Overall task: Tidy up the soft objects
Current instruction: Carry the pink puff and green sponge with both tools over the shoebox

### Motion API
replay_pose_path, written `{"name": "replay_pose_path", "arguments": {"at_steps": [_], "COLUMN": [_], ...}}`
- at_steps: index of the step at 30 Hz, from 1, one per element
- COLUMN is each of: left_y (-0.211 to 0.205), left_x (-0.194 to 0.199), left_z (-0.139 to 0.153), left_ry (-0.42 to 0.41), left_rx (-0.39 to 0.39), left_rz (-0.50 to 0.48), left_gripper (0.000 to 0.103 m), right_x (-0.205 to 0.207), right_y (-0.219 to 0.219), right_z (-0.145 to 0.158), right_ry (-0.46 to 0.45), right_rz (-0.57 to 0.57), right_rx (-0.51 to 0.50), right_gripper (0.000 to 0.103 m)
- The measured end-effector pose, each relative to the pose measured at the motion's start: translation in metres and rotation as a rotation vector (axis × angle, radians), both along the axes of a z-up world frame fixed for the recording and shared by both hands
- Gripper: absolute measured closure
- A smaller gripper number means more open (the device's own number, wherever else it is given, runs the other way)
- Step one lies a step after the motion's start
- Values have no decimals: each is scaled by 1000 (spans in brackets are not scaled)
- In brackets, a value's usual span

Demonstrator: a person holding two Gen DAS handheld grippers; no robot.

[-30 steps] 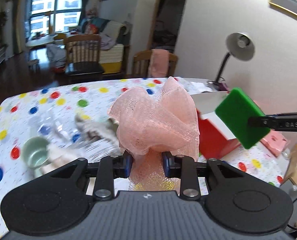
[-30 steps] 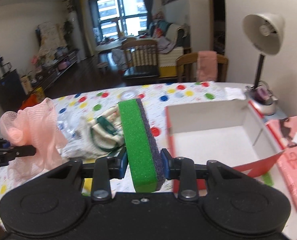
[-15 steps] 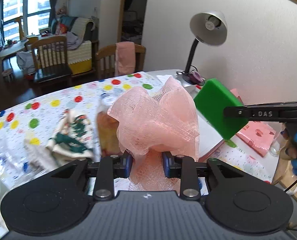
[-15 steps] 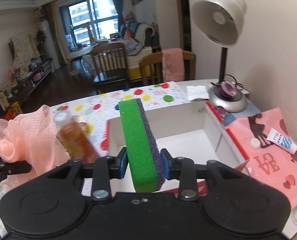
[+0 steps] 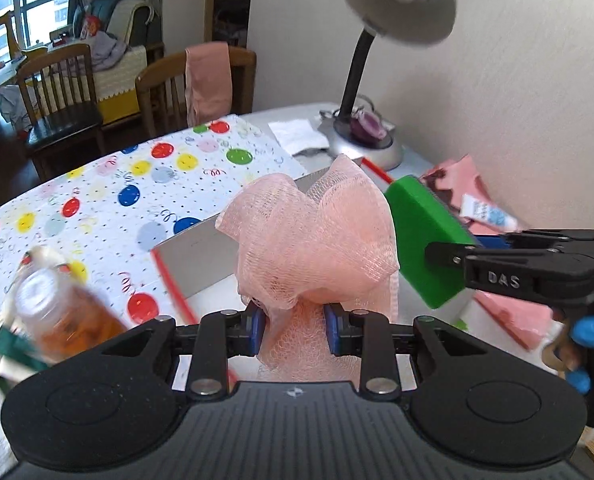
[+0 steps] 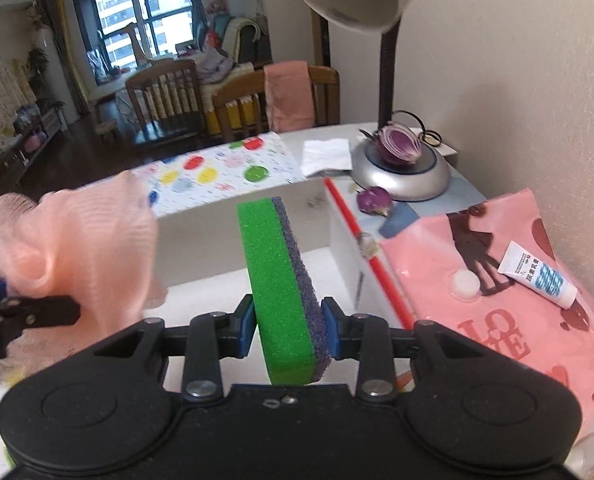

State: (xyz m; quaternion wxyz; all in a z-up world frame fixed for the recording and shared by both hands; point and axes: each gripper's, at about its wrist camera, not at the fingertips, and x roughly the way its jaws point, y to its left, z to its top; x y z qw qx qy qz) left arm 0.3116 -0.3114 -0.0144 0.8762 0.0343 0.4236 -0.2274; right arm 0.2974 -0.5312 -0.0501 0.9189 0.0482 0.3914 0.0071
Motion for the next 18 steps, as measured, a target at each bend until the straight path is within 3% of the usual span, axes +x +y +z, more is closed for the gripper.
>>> {"name": "replay_pose_path", "arguments": {"at_steps": [7, 18], "left_y": [-50, -81], "left_x": [49, 84], "left_z": [-41, -92], "left_ry": [39, 152], "left_rx": [143, 233], "left_rz": [0, 0], "left_gripper": [74, 74], "right_x": [26, 47], "right_y": [-7, -4], "right_z": [-23, -58], "right_ry": [50, 162], "right_rz": [24, 74], "right_rx": [-30, -74], "right_gripper": [70, 70]}}
